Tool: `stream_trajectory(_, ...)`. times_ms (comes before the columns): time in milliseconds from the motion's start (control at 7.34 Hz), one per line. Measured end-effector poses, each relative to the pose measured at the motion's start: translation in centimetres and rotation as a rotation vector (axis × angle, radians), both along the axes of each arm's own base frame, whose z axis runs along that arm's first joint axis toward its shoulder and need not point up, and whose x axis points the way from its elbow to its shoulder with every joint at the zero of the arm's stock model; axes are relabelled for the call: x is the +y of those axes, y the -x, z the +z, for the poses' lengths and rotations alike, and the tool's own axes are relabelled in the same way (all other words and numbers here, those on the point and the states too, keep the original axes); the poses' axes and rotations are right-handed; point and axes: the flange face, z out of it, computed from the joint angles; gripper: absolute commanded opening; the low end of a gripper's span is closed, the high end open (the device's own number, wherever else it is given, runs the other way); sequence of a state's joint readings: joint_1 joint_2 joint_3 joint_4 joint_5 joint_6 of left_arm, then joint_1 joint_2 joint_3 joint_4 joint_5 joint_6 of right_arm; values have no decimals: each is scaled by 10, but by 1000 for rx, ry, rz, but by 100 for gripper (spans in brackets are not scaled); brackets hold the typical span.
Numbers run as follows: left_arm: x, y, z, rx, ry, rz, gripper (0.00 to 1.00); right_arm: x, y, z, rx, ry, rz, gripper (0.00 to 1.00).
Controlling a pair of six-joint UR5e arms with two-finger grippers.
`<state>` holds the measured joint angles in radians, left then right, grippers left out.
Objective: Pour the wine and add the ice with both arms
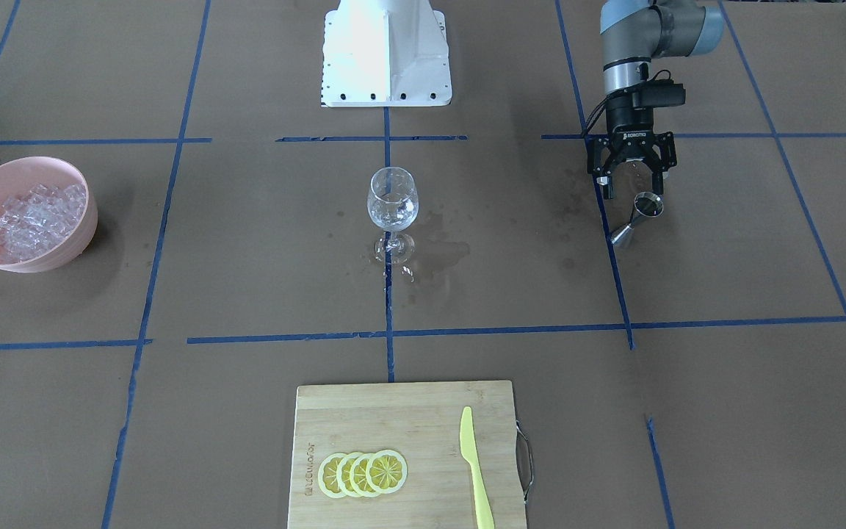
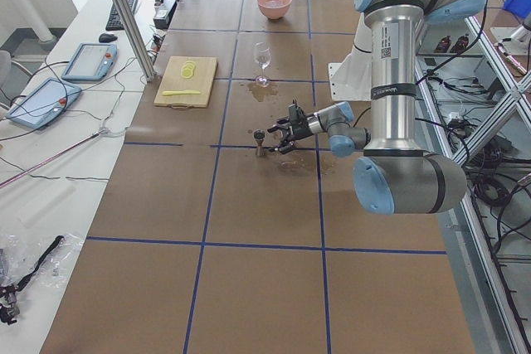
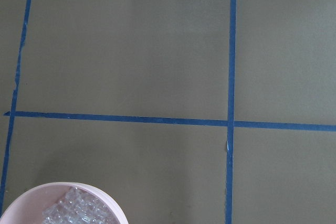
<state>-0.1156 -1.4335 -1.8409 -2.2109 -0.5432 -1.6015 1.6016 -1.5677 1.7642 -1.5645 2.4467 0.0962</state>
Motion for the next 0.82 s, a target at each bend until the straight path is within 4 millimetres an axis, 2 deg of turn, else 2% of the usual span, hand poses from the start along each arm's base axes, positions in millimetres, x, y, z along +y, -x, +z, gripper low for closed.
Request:
stream_trajectory(272,-4,-8,9,-28,-39,-40,100,0,0,-4,1,-6,1,100)
stream_trajectory(817,-11,-26,9,-43,-102,-104,100,1,0,-4,2,-6,1,100)
